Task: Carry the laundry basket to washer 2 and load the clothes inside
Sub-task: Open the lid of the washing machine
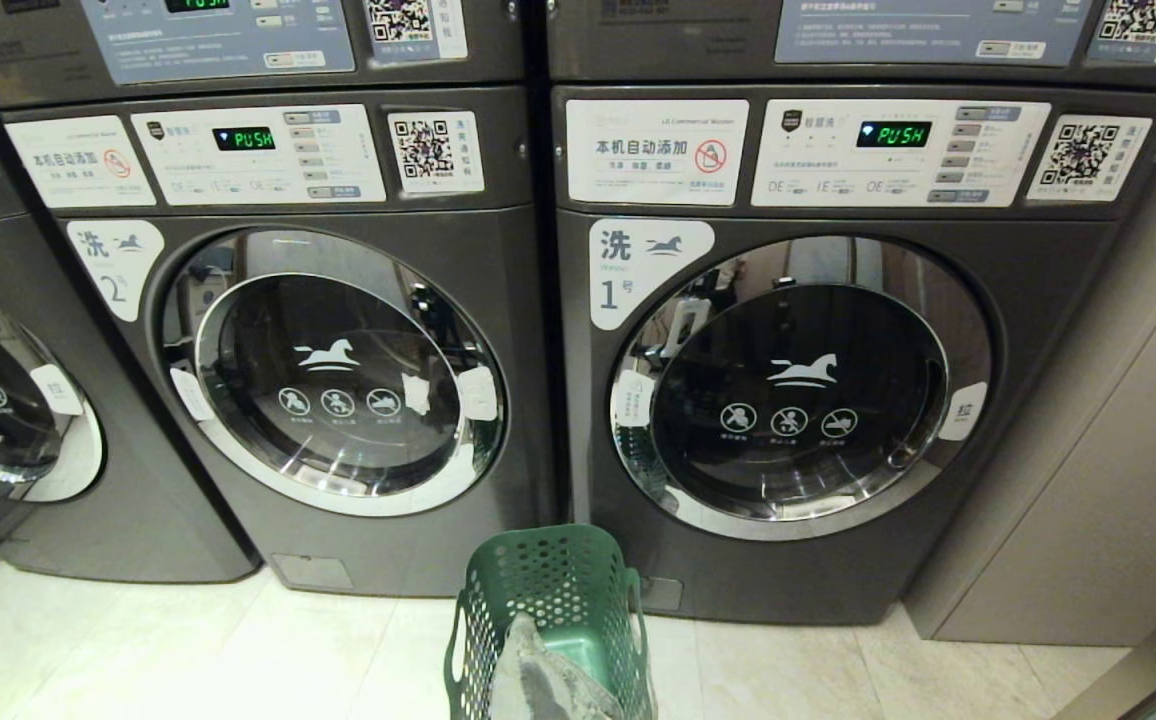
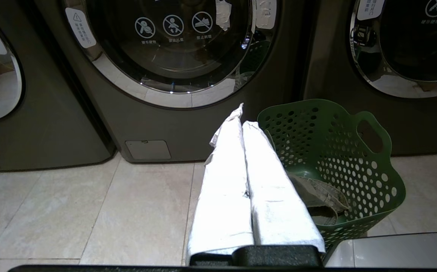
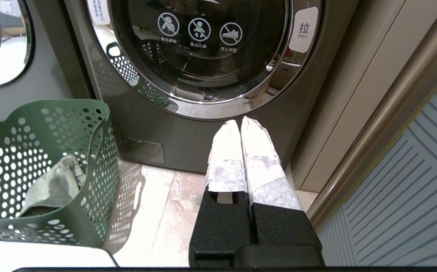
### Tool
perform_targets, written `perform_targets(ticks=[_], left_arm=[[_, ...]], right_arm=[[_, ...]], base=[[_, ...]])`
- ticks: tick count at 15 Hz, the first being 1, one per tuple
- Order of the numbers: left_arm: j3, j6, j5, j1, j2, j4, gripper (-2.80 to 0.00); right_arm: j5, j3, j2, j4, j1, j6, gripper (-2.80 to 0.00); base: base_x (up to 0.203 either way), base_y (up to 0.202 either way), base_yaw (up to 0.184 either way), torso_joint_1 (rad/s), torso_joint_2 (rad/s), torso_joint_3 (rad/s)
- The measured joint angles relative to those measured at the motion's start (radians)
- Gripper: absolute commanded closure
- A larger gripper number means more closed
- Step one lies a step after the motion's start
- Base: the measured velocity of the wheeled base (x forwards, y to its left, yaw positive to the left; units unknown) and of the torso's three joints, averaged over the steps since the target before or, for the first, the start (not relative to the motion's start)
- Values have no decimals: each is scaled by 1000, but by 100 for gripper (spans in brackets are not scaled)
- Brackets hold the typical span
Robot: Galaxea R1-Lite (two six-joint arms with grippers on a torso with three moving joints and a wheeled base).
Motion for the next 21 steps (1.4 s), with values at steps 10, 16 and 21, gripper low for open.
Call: perform_targets(ticks=[10, 16, 21], left_arm=[[0, -29, -9, 0, 0, 0, 0], [0, -30, -4, 0, 0, 1, 0], [0, -23, -6, 0, 0, -2, 0]], right_arm=[[3, 0, 0, 4, 0, -26, 0], [29, 0, 0, 3, 0, -23, 0], [30, 0, 0, 3, 0, -25, 0]], base=[[0, 0, 0, 0, 0, 0], [0, 0, 0, 0, 0, 0], [0, 0, 0, 0, 0, 0]])
